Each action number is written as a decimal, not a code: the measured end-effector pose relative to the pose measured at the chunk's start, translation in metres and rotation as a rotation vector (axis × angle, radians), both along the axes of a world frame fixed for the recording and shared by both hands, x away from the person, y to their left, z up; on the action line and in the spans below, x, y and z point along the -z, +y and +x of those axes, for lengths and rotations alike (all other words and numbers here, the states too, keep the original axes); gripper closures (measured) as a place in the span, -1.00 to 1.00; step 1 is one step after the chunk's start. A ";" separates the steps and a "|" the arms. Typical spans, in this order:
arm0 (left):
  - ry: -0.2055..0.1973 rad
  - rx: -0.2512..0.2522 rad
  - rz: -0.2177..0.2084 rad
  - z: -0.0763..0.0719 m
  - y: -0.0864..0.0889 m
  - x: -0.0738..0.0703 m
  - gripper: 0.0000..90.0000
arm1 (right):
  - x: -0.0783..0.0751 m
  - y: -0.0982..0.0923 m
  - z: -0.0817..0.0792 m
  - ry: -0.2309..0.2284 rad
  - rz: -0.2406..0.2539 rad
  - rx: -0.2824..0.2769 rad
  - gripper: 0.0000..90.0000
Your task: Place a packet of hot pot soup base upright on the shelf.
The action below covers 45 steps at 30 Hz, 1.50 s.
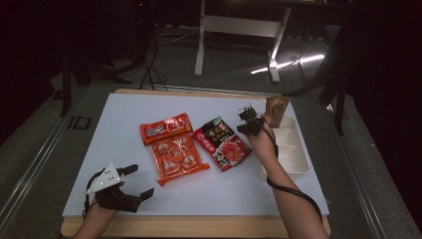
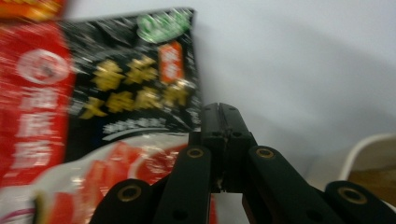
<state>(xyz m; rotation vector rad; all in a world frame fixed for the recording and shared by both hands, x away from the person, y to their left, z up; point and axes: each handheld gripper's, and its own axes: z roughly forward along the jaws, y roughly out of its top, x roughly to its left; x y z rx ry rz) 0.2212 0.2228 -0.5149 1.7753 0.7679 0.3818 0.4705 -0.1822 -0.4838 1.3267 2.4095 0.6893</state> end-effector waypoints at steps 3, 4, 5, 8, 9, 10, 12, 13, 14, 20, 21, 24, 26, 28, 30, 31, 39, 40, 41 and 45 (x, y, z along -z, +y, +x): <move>0.000 -0.003 -0.002 0.000 0.000 0.000 -0.96 | 0.006 0.000 0.004 0.021 -0.016 0.012 1.00; 0.001 -0.004 -0.004 0.000 0.001 0.000 -0.96 | 0.008 0.001 0.004 0.030 -0.018 0.014 1.00; 0.001 -0.005 -0.004 0.000 0.001 0.000 -0.96 | 0.010 0.002 0.005 0.034 -0.028 0.013 1.00; 0.000 -0.005 -0.005 0.000 0.001 0.000 -0.96 | 0.013 0.004 0.005 0.044 -0.034 0.016 1.00; 0.000 -0.005 -0.005 0.000 0.001 0.000 -0.96 | 0.014 0.005 0.006 0.046 -0.044 0.017 1.00; 0.000 -0.004 -0.004 0.000 0.001 0.000 -0.96 | 0.016 0.005 0.006 0.049 -0.060 0.016 1.00; 0.000 -0.003 -0.004 0.000 0.001 0.000 -0.96 | 0.019 0.005 0.007 0.065 -0.059 0.025 1.00; 0.000 -0.003 -0.003 0.000 0.001 0.000 -0.96 | 0.021 0.005 0.008 0.069 -0.063 0.024 1.00; 0.000 -0.004 -0.004 0.000 0.001 0.000 -0.96 | 0.022 0.005 0.008 0.072 -0.067 0.028 1.00; 0.000 -0.003 -0.003 0.000 0.001 0.000 -0.96 | 0.028 0.006 0.008 0.111 -0.113 0.037 1.00; 0.000 -0.002 -0.003 0.000 0.000 0.000 -0.96 | 0.028 0.006 0.008 0.114 -0.108 0.039 1.00; 0.001 -0.003 -0.004 0.000 0.000 0.000 -0.96 | 0.025 0.005 0.007 0.128 -0.099 0.037 1.00; 0.001 -0.003 -0.004 0.000 0.000 0.000 -0.96 | 0.025 0.003 0.006 0.161 -0.076 0.040 1.00; 0.001 -0.002 -0.003 0.000 0.000 0.000 -0.96 | 0.025 0.004 0.004 0.170 -0.086 0.036 1.00; 0.001 -0.002 -0.002 0.000 0.000 0.000 -0.96 | 0.024 0.007 0.001 0.182 -0.095 0.028 1.00; 0.001 -0.001 -0.001 0.000 0.000 0.000 -0.96 | 0.024 0.008 -0.001 0.188 -0.095 0.023 1.00; 0.002 -0.002 0.000 0.001 0.000 0.000 -0.96 | 0.021 0.008 -0.020 0.195 -0.082 0.004 1.00; 0.002 -0.002 0.001 0.001 0.000 0.000 -0.96 | 0.021 0.006 -0.022 0.197 -0.071 0.008 1.00; 0.002 0.000 0.000 0.001 -0.001 0.000 -0.96 | 0.021 0.006 -0.024 0.200 -0.072 0.009 1.00; 0.003 -0.002 0.000 0.001 -0.001 0.000 -0.96 | 0.021 0.004 -0.030 0.217 -0.058 -0.001 1.00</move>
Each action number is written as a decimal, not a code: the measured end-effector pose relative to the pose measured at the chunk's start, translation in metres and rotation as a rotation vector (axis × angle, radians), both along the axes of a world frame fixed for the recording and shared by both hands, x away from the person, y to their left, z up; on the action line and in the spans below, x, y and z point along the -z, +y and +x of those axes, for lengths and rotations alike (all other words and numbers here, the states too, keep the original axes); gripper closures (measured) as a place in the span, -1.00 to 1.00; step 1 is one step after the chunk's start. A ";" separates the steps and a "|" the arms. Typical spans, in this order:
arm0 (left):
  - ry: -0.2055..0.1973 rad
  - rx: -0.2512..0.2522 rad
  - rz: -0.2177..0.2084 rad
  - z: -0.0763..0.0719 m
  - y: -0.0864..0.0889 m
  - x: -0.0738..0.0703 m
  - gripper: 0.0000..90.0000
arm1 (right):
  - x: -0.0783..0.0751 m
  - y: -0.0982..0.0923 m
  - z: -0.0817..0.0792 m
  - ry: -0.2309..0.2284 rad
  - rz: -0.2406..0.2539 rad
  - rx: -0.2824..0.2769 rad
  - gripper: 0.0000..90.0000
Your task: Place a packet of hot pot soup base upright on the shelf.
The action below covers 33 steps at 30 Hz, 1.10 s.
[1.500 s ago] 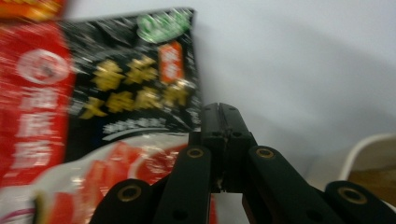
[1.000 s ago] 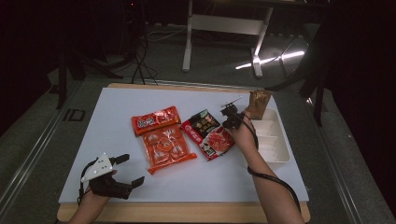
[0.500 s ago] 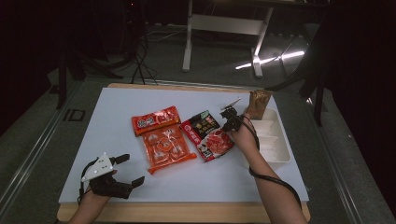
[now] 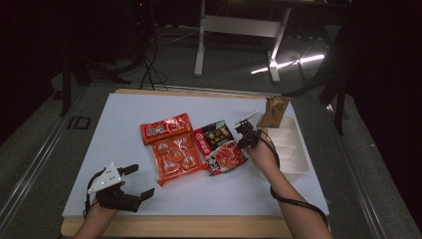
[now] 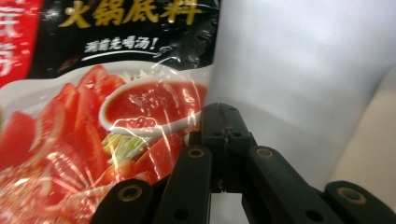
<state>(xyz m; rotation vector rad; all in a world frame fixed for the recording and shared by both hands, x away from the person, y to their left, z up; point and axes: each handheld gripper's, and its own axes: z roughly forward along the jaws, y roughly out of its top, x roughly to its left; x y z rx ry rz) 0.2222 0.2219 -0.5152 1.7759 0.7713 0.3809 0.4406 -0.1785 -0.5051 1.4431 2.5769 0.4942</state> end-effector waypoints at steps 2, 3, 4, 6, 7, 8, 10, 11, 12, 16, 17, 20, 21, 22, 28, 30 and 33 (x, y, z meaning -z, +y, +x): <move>0.000 -0.001 0.000 0.000 0.000 0.000 -0.96 | 0.000 -0.001 -0.002 0.011 0.013 -0.003 1.00; 0.000 -0.001 0.001 0.000 0.000 0.000 -0.96 | 0.000 -0.001 -0.004 0.012 0.016 -0.009 1.00; 0.000 -0.001 0.001 0.000 0.000 0.000 -0.96 | 0.000 -0.001 -0.006 0.012 0.020 -0.011 1.00; 0.000 0.000 0.000 0.000 0.000 0.000 -0.96 | -0.001 0.002 -0.011 0.010 0.014 -0.023 1.00; -0.001 0.001 0.001 0.000 0.000 0.000 -0.96 | -0.001 0.004 -0.014 0.011 0.011 -0.032 1.00; -0.002 0.001 0.002 0.000 0.000 0.000 -0.96 | -0.001 0.005 -0.017 0.010 0.015 -0.036 1.00; -0.002 0.001 0.000 0.000 0.000 0.000 -0.96 | 0.000 0.006 -0.022 0.010 0.028 -0.042 1.00; -0.002 -0.001 0.000 0.000 0.000 0.000 -0.96 | 0.000 0.007 -0.026 0.008 0.035 -0.049 1.00; -0.002 -0.001 -0.001 0.000 0.000 0.000 -0.96 | 0.000 0.008 -0.029 0.011 0.032 -0.052 1.00; -0.002 0.000 0.000 0.000 0.000 0.000 -0.96 | 0.000 0.010 -0.039 0.011 0.029 -0.073 1.00; -0.003 0.001 0.001 0.000 0.000 0.000 -0.96 | 0.000 0.010 -0.042 0.012 0.034 -0.076 1.00; -0.002 0.001 0.000 0.000 0.000 0.000 -0.96 | 0.001 0.008 -0.049 0.021 0.053 -0.084 1.00; -0.002 0.000 0.000 0.000 0.000 0.000 -0.96 | 0.001 0.009 -0.051 0.021 0.055 -0.088 1.00; -0.002 0.001 0.000 0.000 0.000 0.000 -0.96 | 0.001 0.010 -0.054 0.021 0.052 -0.096 1.00; -0.003 0.003 0.003 0.000 -0.001 0.000 -0.96 | 0.001 0.013 -0.066 0.040 0.065 -0.124 1.00; -0.002 0.003 0.002 0.000 -0.001 0.000 -0.96 | 0.003 0.014 -0.072 0.045 0.070 -0.138 1.00; -0.003 0.002 0.002 0.000 -0.001 0.000 -0.96 | 0.002 0.014 -0.077 0.021 0.049 -0.152 1.00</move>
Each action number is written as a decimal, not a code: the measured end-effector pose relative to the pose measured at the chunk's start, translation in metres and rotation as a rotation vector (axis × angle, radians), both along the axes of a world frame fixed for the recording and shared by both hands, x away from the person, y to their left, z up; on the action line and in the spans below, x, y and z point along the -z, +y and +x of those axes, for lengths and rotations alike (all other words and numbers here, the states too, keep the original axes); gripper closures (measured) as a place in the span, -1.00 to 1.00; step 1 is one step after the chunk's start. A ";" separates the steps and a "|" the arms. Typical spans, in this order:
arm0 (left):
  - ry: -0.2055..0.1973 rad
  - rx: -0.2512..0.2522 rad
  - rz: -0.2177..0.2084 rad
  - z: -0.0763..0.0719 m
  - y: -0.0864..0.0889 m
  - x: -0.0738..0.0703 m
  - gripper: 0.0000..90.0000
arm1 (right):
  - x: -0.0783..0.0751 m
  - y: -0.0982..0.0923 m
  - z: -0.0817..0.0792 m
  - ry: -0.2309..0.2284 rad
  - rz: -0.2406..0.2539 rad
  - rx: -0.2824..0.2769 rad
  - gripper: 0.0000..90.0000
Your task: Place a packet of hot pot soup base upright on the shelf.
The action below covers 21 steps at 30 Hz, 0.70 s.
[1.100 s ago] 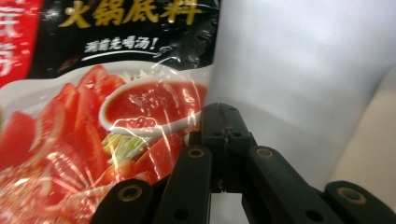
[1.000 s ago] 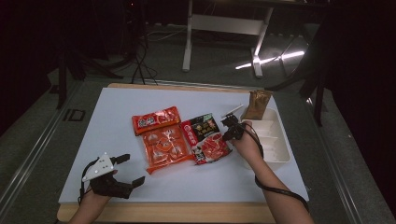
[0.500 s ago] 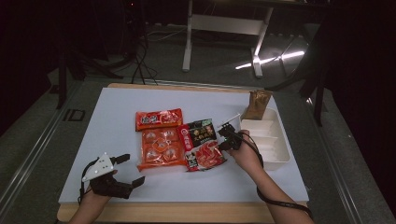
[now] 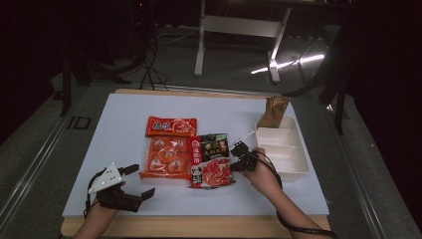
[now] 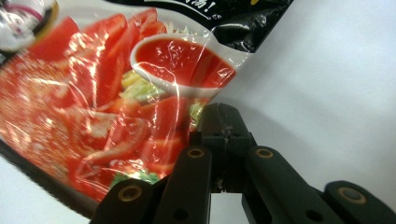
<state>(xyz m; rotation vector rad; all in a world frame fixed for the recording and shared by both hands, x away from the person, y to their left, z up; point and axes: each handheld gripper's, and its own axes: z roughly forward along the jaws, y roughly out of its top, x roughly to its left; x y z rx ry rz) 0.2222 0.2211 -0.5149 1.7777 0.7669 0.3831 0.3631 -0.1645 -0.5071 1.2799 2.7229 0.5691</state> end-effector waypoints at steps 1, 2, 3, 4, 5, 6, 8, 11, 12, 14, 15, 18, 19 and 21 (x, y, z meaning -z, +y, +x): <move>0.000 -0.001 -0.002 0.000 0.000 0.000 -0.96 | 0.000 -0.001 -0.001 -0.009 -0.002 -0.001 1.00; -0.001 -0.001 -0.004 0.000 0.000 0.000 -0.96 | 0.000 -0.003 -0.001 -0.017 0.003 0.002 1.00; -0.001 -0.002 -0.003 -0.001 0.001 0.000 -0.96 | -0.001 -0.004 -0.001 -0.022 0.009 0.007 1.00; 0.001 -0.004 -0.004 -0.001 0.001 0.000 -0.96 | -0.002 -0.006 -0.002 -0.030 0.009 0.011 1.00; 0.001 -0.005 -0.004 -0.001 0.001 0.000 -0.96 | -0.005 -0.009 -0.002 -0.050 0.020 0.016 1.00; 0.001 -0.006 -0.005 0.000 0.001 0.000 -0.96 | -0.008 -0.011 -0.002 -0.062 0.035 0.023 1.00; 0.000 -0.005 -0.007 0.000 0.001 -0.001 -0.96 | -0.014 -0.013 -0.003 -0.091 0.039 0.028 1.00; 0.000 -0.003 -0.012 0.000 0.000 -0.001 -0.96 | -0.024 -0.015 -0.005 -0.128 0.079 0.026 0.98; 0.001 -0.002 -0.014 0.000 -0.001 -0.001 -0.96 | -0.027 -0.016 -0.006 -0.143 0.097 0.020 0.93; 0.002 -0.002 -0.003 0.000 -0.002 -0.002 -0.96 | -0.032 -0.016 -0.007 -0.164 0.131 0.011 0.85; 0.004 -0.003 -0.007 0.000 -0.002 -0.003 -0.96 | -0.035 -0.015 -0.008 -0.182 0.141 -0.002 0.83; 0.020 0.007 -0.013 0.000 -0.003 -0.005 -0.96 | -0.041 -0.016 -0.012 -0.219 0.187 -0.012 0.72; 0.021 0.011 -0.010 0.000 -0.004 -0.006 -0.96 | -0.043 -0.016 -0.013 -0.223 0.194 -0.019 0.67; 0.013 0.024 0.006 0.001 -0.006 -0.009 -0.96 | -0.049 -0.017 -0.015 -0.240 0.224 -0.019 0.57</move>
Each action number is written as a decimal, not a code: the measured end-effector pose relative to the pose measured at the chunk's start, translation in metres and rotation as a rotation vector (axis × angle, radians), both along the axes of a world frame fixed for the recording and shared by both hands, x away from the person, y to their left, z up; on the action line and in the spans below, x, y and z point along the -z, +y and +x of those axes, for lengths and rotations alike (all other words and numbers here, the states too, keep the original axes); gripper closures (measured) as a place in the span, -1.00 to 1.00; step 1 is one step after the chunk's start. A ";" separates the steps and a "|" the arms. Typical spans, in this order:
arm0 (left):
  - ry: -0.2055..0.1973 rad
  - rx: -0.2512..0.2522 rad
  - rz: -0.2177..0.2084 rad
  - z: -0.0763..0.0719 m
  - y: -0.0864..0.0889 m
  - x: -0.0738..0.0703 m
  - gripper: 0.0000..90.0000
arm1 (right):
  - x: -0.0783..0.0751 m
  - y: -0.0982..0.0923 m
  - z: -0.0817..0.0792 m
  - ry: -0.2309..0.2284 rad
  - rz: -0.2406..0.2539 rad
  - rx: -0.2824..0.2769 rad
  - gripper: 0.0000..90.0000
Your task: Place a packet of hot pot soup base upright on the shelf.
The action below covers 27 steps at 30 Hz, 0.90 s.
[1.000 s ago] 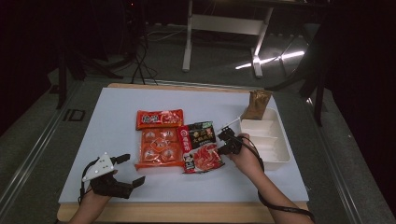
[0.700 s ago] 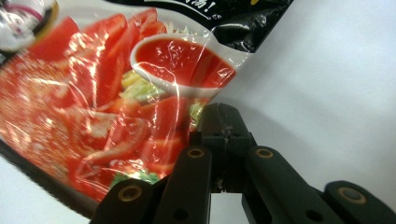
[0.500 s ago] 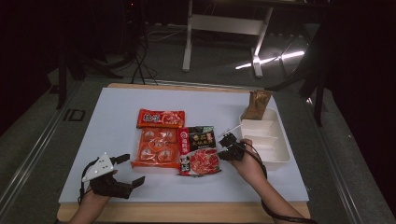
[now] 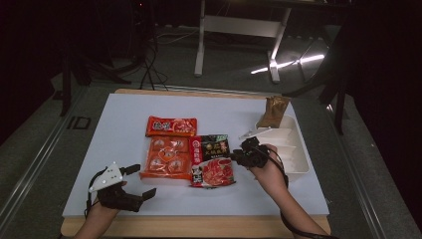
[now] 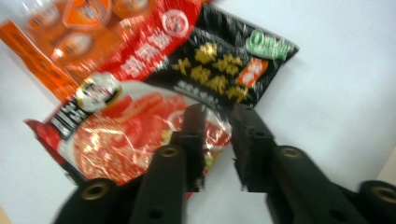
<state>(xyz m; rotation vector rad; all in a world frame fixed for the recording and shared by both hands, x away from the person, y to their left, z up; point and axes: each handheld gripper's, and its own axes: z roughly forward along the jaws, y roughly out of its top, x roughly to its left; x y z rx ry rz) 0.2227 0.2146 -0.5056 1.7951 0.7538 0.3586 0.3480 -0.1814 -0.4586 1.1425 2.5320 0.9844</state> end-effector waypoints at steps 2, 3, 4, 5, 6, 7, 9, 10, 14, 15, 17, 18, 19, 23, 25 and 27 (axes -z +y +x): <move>-0.011 0.004 0.007 0.001 -0.002 -0.004 -0.96 | -0.006 -0.001 -0.002 -0.029 0.025 -0.010 0.34; -0.017 0.002 0.002 0.001 -0.002 -0.005 -0.96 | -0.009 -0.002 -0.004 -0.040 0.044 -0.017 0.26; -0.019 -0.004 0.014 0.002 -0.003 -0.007 -0.96 | -0.011 -0.004 -0.005 -0.051 0.065 -0.020 0.18; -0.025 0.000 0.021 0.003 -0.004 -0.009 -0.96 | -0.014 -0.004 -0.007 -0.063 0.076 -0.024 0.06; -0.030 0.010 0.016 0.004 -0.005 -0.010 -0.96 | -0.016 -0.005 -0.008 -0.070 0.085 -0.034 0.00; -0.024 0.016 0.022 0.005 -0.007 -0.012 -0.96 | -0.019 -0.007 -0.010 -0.081 0.108 -0.035 -0.08; -0.013 0.037 0.023 0.007 -0.011 -0.014 -0.96 | -0.022 -0.010 -0.014 -0.114 0.127 -0.041 -0.30; -0.013 0.055 0.015 0.008 -0.015 -0.015 -0.96 | -0.025 -0.012 -0.016 -0.124 0.148 -0.034 -0.39; 0.021 0.103 -0.008 0.011 -0.025 -0.020 -0.96 | -0.033 -0.022 -0.024 -0.159 0.214 -0.041 -0.68; 0.034 0.118 -0.019 0.013 -0.027 -0.021 -0.96 | -0.034 -0.024 -0.025 -0.164 0.236 -0.041 -0.69; 0.051 0.133 -0.025 0.016 -0.030 -0.023 -0.96 | -0.036 -0.028 -0.029 -0.183 0.230 -0.041 -0.70; 0.051 0.133 -0.025 0.016 -0.030 -0.023 -0.96 | -0.036 -0.028 -0.029 -0.183 0.230 -0.041 -0.70; 0.066 0.142 -0.032 0.022 -0.033 -0.025 -0.96 | -0.037 -0.030 -0.031 -0.197 0.228 -0.043 -0.69; 0.052 0.146 -0.031 0.031 -0.035 -0.030 -0.93 | -0.041 -0.038 -0.044 -0.254 0.239 -0.035 -0.62; 0.042 0.140 -0.016 0.036 -0.037 -0.033 -0.90 | -0.043 -0.040 -0.051 -0.280 0.248 -0.042 -0.57; 0.031 0.130 0.006 0.040 -0.040 -0.036 -0.90 | -0.044 -0.042 -0.057 -0.303 0.266 -0.057 -0.57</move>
